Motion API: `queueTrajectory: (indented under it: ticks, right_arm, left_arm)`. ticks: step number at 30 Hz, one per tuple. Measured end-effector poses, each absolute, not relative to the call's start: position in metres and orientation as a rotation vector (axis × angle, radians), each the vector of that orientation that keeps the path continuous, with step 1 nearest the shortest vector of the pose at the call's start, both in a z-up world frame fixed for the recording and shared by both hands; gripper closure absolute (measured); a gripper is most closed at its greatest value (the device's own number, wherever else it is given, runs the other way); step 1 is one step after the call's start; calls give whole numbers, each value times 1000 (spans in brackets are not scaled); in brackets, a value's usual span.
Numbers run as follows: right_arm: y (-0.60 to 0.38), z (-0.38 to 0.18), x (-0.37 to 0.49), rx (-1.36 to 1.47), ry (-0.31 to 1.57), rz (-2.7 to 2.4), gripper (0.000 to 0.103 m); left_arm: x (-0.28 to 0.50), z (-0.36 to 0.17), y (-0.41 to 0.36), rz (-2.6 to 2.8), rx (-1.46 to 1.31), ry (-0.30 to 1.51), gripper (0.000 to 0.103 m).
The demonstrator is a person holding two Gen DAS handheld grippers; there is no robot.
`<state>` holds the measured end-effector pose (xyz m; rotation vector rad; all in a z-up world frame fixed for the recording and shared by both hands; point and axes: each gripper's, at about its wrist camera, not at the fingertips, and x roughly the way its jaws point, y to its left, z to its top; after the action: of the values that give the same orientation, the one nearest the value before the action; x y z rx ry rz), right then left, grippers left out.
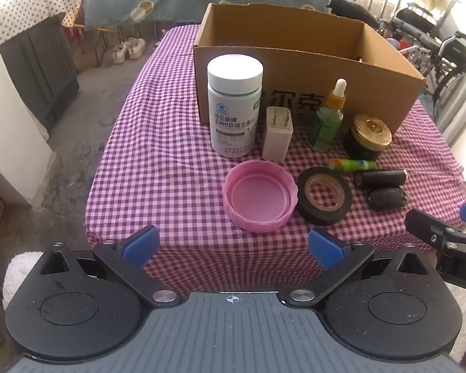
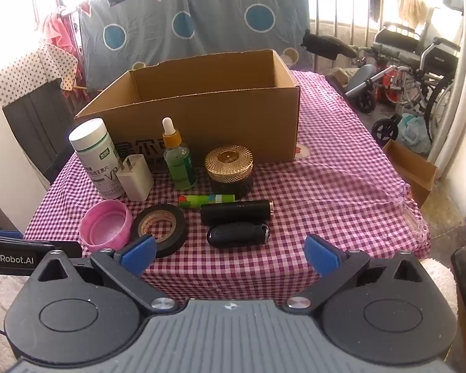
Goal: Organize rigid objects
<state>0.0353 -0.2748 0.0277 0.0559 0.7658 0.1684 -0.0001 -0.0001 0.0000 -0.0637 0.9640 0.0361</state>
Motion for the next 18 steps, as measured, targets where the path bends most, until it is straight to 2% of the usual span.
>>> queueTrajectory:
  ticks: [18]
  right_arm:
    - [-267, 32, 36, 15, 754, 154, 0]
  left_arm:
    - [0, -2, 0, 49, -39, 980, 0]
